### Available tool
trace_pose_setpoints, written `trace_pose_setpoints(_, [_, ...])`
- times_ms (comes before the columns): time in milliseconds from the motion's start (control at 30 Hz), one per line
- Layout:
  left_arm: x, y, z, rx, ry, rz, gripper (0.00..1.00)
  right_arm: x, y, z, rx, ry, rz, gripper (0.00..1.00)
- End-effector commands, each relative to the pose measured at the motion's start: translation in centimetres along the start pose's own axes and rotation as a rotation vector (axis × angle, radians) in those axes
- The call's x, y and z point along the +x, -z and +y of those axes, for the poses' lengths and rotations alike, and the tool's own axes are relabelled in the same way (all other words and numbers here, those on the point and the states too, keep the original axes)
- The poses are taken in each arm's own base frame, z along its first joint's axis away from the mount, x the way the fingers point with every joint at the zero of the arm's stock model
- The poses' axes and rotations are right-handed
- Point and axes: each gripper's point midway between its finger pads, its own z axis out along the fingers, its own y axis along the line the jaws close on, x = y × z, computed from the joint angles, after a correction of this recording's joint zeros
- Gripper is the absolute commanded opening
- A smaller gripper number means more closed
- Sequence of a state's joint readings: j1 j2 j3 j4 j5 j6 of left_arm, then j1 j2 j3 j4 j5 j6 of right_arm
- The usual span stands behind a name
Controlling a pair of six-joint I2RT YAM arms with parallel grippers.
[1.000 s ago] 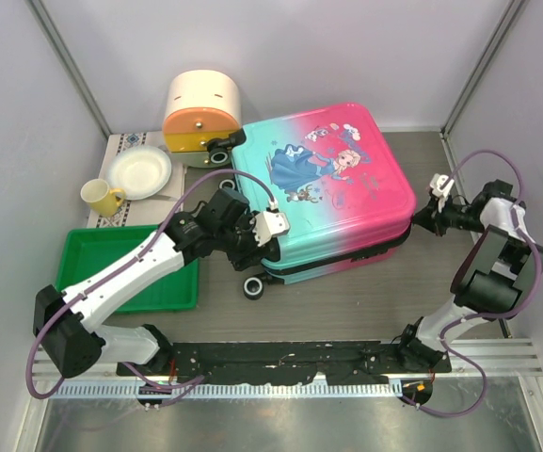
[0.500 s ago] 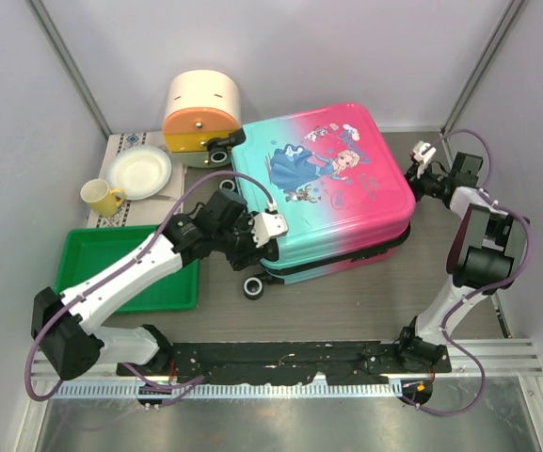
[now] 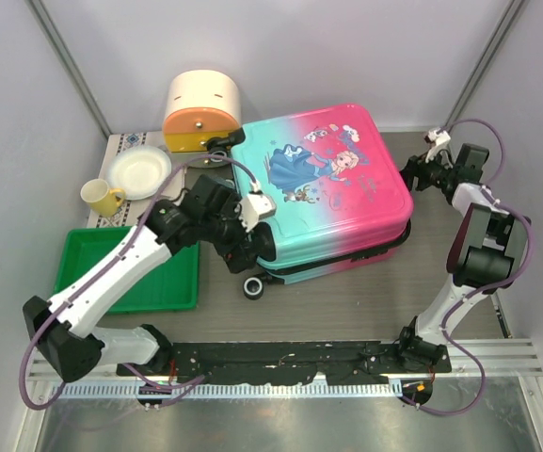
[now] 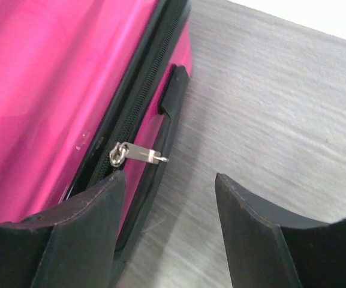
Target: Open, take out, and arrange the luggage
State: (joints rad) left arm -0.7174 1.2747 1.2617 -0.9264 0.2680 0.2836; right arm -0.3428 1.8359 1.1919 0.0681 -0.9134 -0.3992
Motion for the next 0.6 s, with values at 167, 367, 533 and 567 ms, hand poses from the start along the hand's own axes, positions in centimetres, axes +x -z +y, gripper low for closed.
trace_pose_setpoints(167, [-5.8, 7.3, 6.7, -0.231, 0.480, -0.359, 0.95, -2.7, 2.7, -5.3, 0.231, -0.212, 0.106, 0.64])
trace_pose_setpoints(367, [-0.8, 5.4, 17.7, -0.589, 0.777, -0.174, 0.65, 0.4, 1.7, -4.8, 0.189, -0.323, 0.250, 0.61])
trace_pose_setpoints(533, [-2.5, 0.3, 20.2, -0.477, 0.781, -0.202, 0.59, 1.2, 1.4, -4.5, 0.158, -0.297, 0.268, 0.61])
trace_pose_setpoints(567, [-3.1, -0.3, 20.2, -0.455, 0.769, -0.208, 0.59, 1.3, 1.4, -4.5, 0.147, -0.276, 0.275, 0.61])
